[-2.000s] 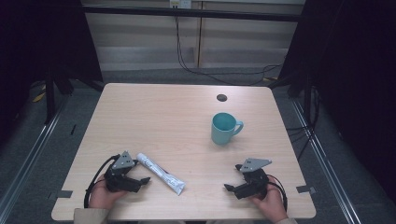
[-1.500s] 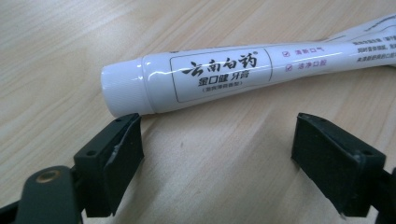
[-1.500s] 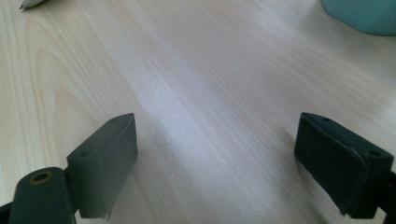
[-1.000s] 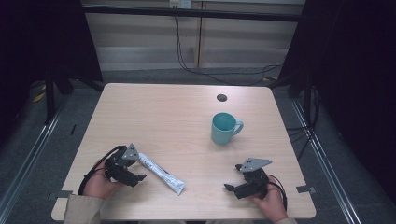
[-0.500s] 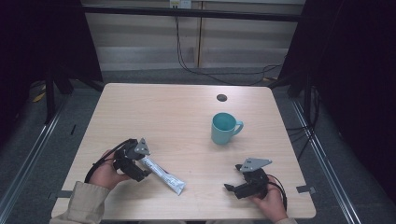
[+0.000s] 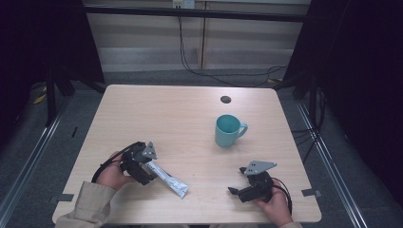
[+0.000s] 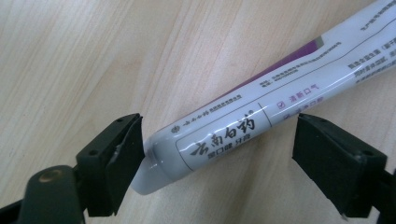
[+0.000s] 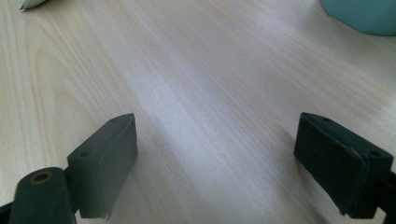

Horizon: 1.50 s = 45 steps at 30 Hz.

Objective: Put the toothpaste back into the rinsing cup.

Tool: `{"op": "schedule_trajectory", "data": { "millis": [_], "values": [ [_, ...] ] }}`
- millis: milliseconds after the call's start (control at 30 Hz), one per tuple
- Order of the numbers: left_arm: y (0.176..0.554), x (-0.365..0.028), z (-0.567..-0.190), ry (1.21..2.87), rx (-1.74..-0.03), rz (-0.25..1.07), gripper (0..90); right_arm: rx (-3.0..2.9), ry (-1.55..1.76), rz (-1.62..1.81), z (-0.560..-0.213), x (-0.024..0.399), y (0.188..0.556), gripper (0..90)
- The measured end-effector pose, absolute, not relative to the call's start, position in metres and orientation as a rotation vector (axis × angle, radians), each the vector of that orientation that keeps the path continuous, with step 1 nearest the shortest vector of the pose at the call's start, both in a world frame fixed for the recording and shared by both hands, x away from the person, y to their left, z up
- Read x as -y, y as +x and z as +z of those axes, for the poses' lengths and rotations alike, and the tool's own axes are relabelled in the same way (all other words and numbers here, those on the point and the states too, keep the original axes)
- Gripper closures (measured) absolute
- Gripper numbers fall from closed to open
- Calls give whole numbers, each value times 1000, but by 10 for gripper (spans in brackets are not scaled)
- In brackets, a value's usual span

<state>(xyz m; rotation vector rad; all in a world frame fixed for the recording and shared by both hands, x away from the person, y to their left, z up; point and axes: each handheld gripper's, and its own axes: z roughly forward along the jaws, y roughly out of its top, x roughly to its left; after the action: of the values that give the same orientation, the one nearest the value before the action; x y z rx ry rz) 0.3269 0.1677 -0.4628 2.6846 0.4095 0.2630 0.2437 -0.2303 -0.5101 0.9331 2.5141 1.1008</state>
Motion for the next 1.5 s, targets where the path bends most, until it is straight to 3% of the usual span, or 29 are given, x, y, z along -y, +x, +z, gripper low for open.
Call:
{"op": "schedule_trajectory", "data": {
  "millis": [233, 367, 633, 967, 1500],
  "values": [
    [327, -164, -468, 2694, -408, 250, 160, -2514, 933, 1101, -510, 230, 244, 125],
    [328, -165, -471, 2715, -435, 198, 226, -2514, 933, 1101, -510, 230, 244, 126],
    [321, -166, -470, 2730, -412, 159, 268, -2514, 935, 1101, -510, 230, 244, 126],
    [319, -161, -471, 2761, -405, 93, 435, -2514, 934, 1101, -510, 230, 244, 126],
    [322, -152, -467, 2849, -364, 2, 500, -2514, 934, 1101, -510, 230, 244, 126]
  ]
}}
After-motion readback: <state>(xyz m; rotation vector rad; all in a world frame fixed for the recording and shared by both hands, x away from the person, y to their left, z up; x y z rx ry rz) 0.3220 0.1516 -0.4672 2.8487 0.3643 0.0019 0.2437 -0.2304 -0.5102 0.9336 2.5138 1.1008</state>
